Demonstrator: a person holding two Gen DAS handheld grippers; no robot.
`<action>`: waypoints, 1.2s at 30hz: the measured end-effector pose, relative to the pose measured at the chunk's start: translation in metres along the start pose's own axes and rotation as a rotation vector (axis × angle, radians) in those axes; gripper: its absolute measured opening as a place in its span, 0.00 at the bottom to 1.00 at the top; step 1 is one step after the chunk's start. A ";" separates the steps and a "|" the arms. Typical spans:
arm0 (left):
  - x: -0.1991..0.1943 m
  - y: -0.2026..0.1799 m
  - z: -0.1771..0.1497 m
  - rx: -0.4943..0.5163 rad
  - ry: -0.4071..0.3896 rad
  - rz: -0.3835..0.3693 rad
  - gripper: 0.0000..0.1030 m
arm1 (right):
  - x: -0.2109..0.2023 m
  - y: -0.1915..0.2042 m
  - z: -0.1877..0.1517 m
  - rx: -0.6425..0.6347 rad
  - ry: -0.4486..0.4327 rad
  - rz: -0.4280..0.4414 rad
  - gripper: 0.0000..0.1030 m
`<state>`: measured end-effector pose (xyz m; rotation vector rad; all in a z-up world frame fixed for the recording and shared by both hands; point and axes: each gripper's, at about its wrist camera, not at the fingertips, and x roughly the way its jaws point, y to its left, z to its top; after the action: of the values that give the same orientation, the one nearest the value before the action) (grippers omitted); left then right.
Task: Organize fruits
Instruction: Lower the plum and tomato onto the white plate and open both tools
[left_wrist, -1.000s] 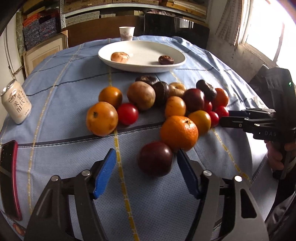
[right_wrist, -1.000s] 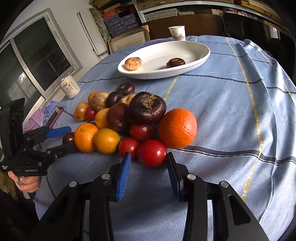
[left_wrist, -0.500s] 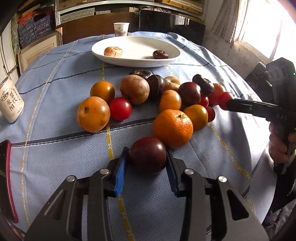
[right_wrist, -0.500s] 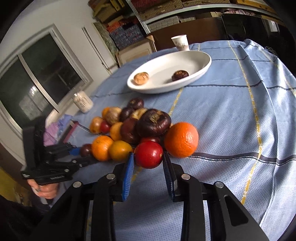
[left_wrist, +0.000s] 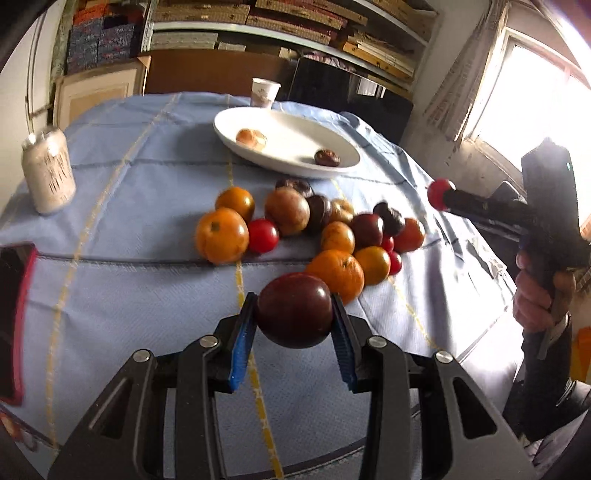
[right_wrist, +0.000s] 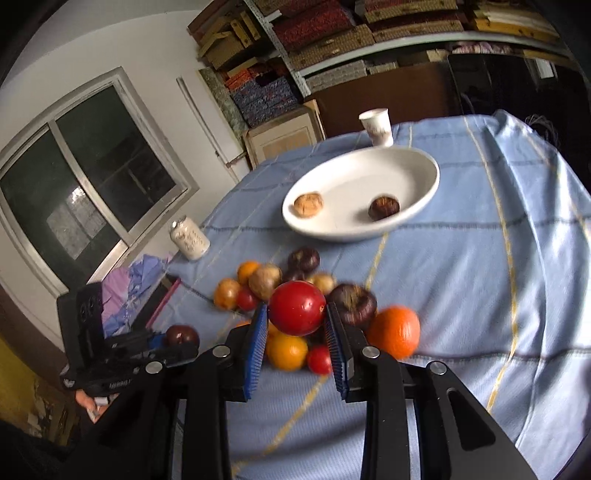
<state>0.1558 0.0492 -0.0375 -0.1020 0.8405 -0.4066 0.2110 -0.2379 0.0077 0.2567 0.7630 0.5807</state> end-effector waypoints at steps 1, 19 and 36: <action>-0.005 -0.001 0.008 0.011 -0.013 0.008 0.37 | 0.000 0.000 0.005 0.002 -0.010 -0.006 0.31; 0.096 -0.020 0.193 0.019 0.077 0.139 0.37 | 0.097 -0.061 0.120 0.101 -0.015 -0.176 0.31; 0.188 -0.021 0.211 0.082 0.211 0.205 0.39 | 0.156 -0.098 0.136 0.081 0.140 -0.216 0.33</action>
<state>0.4178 -0.0582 -0.0242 0.1048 1.0303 -0.2608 0.4374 -0.2288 -0.0280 0.2063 0.9375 0.3664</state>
